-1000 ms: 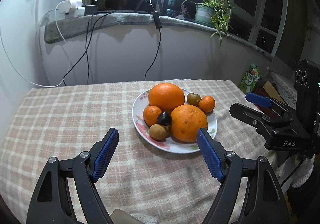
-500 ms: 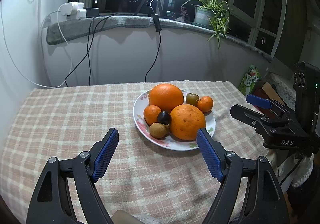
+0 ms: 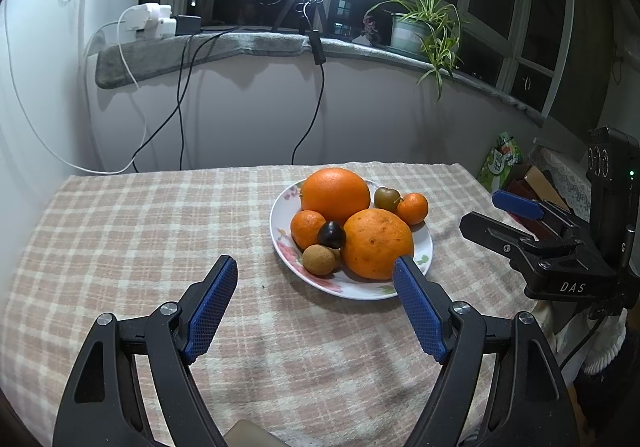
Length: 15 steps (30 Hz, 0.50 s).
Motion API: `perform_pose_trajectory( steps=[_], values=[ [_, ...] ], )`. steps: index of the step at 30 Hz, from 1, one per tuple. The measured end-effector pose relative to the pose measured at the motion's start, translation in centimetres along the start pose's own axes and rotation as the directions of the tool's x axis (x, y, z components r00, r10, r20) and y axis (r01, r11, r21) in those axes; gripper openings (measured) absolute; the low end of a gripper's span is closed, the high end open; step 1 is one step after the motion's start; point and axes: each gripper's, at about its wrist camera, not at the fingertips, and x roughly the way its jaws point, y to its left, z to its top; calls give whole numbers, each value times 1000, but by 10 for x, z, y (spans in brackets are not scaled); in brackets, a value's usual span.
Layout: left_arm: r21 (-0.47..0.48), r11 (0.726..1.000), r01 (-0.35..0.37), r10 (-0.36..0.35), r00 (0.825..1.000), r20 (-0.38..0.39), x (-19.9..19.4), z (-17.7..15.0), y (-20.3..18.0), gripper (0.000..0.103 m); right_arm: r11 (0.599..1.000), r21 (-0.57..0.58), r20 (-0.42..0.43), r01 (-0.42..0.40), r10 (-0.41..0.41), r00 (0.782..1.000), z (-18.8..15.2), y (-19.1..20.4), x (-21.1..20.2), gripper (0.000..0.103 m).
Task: Organize fruits
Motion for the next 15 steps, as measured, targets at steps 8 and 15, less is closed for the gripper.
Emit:
perform_pose_trajectory(
  steps=[8, 15],
  values=[
    [1, 1000, -1, 1, 1000, 1, 0, 0, 0, 80, 1000, -1, -1, 0, 0, 1000, 0, -1, 1, 102],
    [2, 1000, 0, 0, 1000, 2, 0, 0, 0, 80, 1000, 1, -1, 0, 0, 1000, -1, -1, 1, 102]
  ],
)
